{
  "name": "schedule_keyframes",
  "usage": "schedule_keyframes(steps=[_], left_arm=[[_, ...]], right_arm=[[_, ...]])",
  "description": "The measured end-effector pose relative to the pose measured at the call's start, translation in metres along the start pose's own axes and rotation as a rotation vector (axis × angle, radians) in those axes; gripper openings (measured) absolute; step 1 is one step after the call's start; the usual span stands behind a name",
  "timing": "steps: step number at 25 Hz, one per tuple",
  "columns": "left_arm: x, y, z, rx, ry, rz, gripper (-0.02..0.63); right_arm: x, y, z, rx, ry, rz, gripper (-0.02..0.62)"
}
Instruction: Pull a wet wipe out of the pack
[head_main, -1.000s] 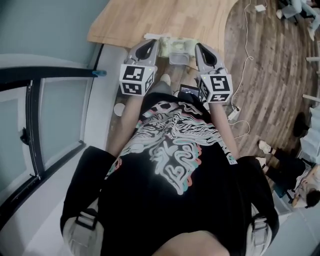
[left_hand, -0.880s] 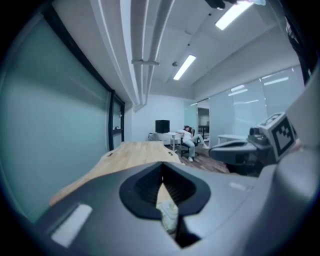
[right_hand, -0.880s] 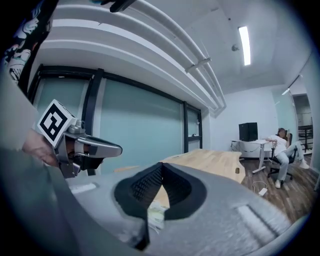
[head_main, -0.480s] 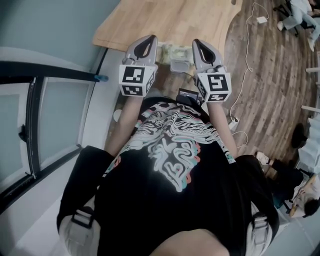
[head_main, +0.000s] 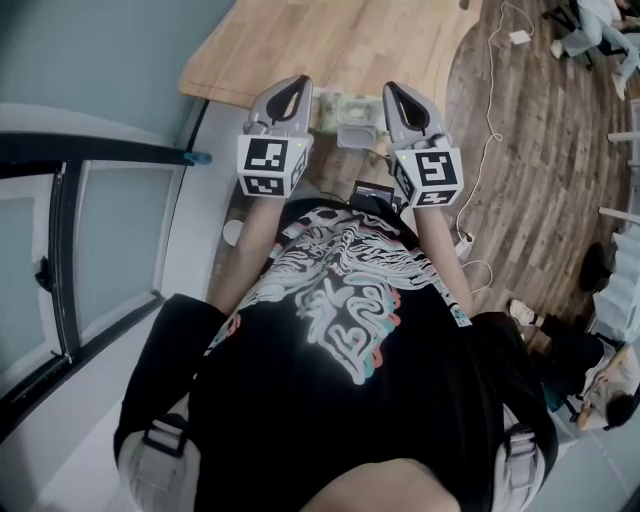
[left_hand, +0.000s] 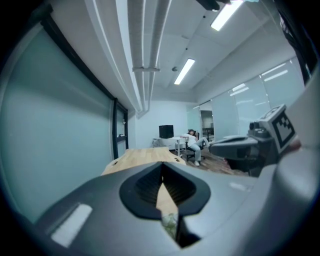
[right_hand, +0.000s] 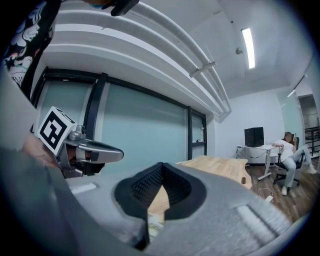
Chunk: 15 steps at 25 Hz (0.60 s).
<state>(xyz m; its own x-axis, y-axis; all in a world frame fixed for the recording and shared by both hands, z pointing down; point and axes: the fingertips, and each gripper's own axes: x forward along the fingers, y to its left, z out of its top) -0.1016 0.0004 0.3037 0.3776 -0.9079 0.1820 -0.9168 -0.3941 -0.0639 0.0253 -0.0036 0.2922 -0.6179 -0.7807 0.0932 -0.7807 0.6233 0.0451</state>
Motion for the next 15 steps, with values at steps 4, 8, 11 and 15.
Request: schedule_keyframes(steps=[4, 8, 11, 15], left_arm=[[0.0017, 0.0031, -0.0017, -0.002, 0.004, 0.002, -0.011], [0.0031, 0.0040, -0.0031, -0.002, 0.006, -0.003, -0.011], [0.0037, 0.0039, -0.0036, -0.009, 0.010, -0.005, -0.011], [0.0055, 0.0030, -0.0064, -0.023, 0.013, -0.010, -0.011]], right_arm=[[0.0031, 0.0006, -0.0009, -0.005, 0.003, 0.003, -0.002], [0.0052, -0.0021, -0.0022, 0.002, 0.004, -0.001, -0.002], [0.0050, -0.0028, -0.0022, 0.002, 0.005, 0.000, -0.002], [0.0048, -0.0045, -0.0062, 0.004, 0.010, 0.000, -0.002]])
